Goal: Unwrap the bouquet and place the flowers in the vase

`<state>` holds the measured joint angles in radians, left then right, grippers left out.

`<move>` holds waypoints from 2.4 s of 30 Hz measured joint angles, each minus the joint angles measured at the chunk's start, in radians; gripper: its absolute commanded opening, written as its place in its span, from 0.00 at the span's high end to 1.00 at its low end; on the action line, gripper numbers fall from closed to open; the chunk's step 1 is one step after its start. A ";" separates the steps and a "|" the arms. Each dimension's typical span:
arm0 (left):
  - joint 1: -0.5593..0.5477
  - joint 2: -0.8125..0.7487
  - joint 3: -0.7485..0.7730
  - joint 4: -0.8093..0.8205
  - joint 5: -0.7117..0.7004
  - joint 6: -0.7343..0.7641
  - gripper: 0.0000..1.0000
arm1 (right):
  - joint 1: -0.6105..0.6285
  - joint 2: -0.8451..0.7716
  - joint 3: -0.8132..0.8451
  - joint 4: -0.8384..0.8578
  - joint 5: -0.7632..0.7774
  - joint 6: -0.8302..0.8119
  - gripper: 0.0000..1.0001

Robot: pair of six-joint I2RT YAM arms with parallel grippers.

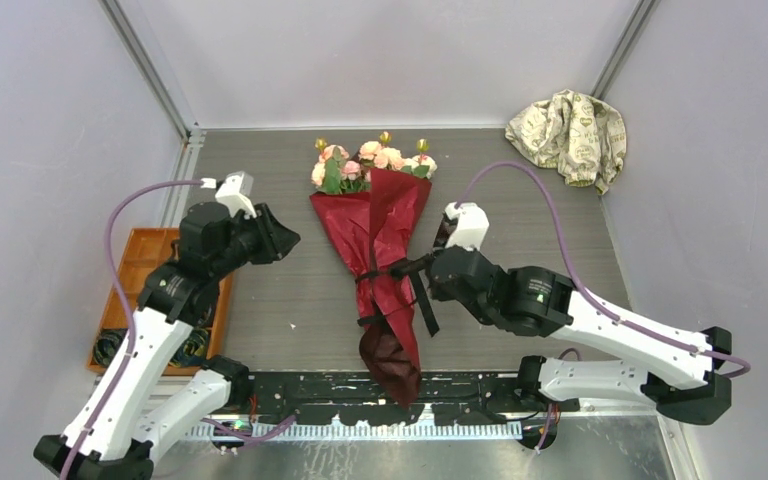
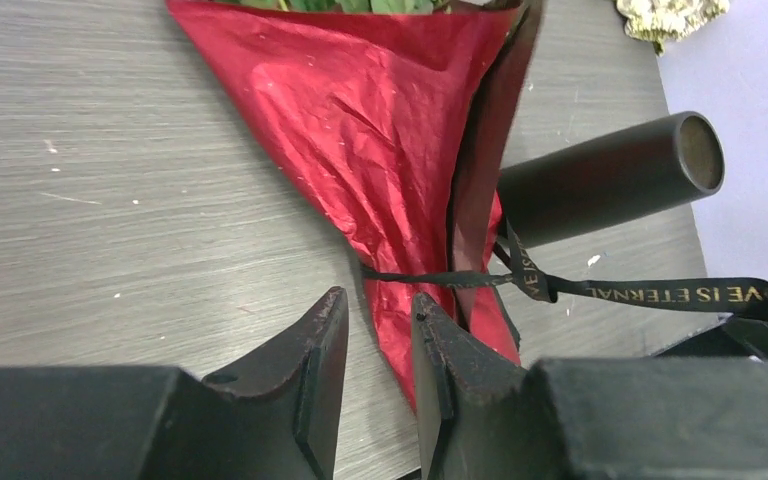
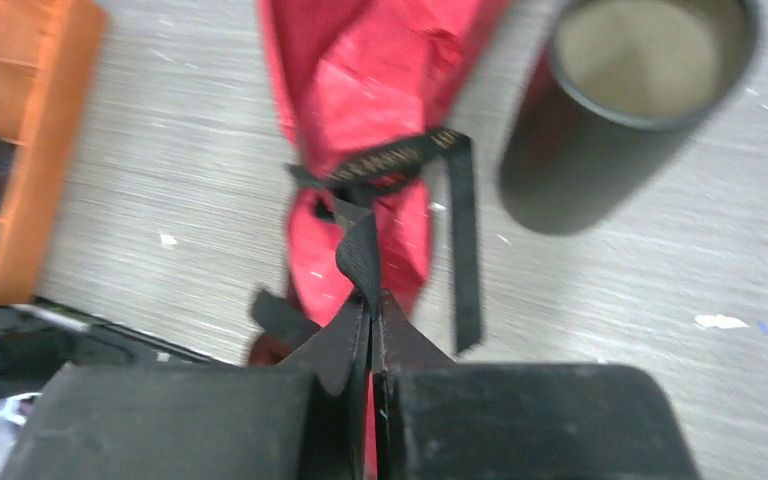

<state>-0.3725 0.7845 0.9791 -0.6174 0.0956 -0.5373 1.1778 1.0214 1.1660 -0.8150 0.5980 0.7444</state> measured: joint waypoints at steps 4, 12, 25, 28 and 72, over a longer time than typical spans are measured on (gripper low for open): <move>-0.013 0.042 -0.022 0.042 0.057 -0.009 0.69 | 0.000 -0.071 -0.090 -0.106 0.067 0.056 0.90; -0.201 0.108 -0.014 0.108 0.062 0.018 0.67 | 0.000 -0.120 -0.133 -0.362 0.226 0.253 0.59; -0.481 0.394 0.004 0.164 -0.100 0.154 0.51 | 0.000 -0.185 -0.121 -0.478 0.341 0.389 0.43; -0.481 0.421 0.004 0.185 -0.125 0.183 0.45 | 0.000 -0.241 -0.164 -0.365 0.295 0.318 0.42; -0.481 0.439 -0.105 0.251 -0.317 0.222 0.86 | 0.000 0.217 -0.233 0.171 0.015 0.028 0.44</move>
<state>-0.8536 1.2236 0.8745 -0.3668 -0.2211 -0.3157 1.1778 1.2385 0.9329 -0.6437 0.6132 0.7723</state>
